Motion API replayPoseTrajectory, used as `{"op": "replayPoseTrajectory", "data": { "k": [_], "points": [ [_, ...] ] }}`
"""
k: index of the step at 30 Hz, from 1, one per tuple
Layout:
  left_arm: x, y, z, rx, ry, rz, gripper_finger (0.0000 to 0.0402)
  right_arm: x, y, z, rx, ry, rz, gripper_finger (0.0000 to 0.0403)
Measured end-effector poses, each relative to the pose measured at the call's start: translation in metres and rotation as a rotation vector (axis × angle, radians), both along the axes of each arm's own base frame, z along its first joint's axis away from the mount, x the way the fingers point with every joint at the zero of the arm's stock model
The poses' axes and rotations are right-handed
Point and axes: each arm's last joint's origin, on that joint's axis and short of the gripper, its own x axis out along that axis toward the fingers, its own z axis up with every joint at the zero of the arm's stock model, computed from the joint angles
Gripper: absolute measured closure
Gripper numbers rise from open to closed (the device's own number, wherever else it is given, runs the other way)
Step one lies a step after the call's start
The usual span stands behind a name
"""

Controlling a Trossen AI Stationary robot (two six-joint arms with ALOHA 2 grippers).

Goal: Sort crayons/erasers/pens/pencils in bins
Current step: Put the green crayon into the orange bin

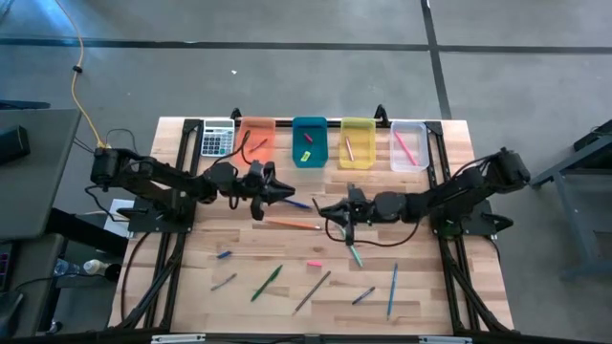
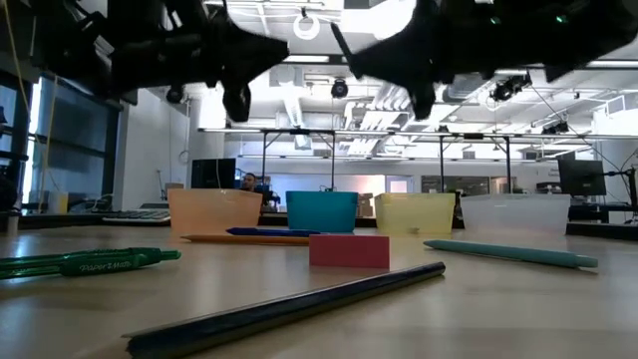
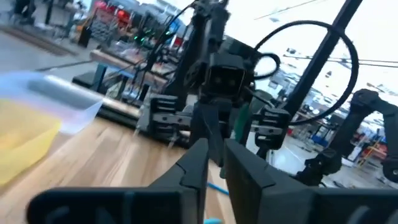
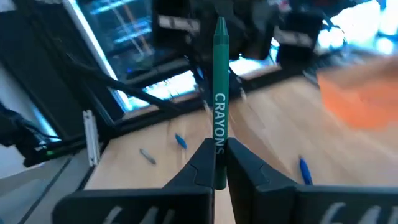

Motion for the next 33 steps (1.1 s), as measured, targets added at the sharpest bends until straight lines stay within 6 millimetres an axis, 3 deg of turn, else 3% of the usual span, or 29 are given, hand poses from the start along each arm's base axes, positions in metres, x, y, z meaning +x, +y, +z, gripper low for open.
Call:
{"op": "replayPoseTrajectory", "data": {
  "k": [7,13,25,33],
  "points": [
    [0.017,-0.023,0.020,0.130,-0.050,-0.075,0.0286,0.016,-0.002,0.030,-0.115,-0.094,0.063,0.0400],
    [0.027,-0.036,0.034,0.194,-0.079,-0.058,0.0246,0.022,0.002,0.043,-0.152,-0.132,0.125,0.0400],
    [0.040,-0.050,0.058,0.290,-0.137,-0.037,0.0257,0.023,0.008,0.047,-0.181,-0.140,0.149,0.0400],
    [0.059,-0.050,0.054,0.303,-0.115,-0.066,0.0281,0.023,0.009,0.047,-0.194,-0.142,0.149,0.0400]
  ]
}}
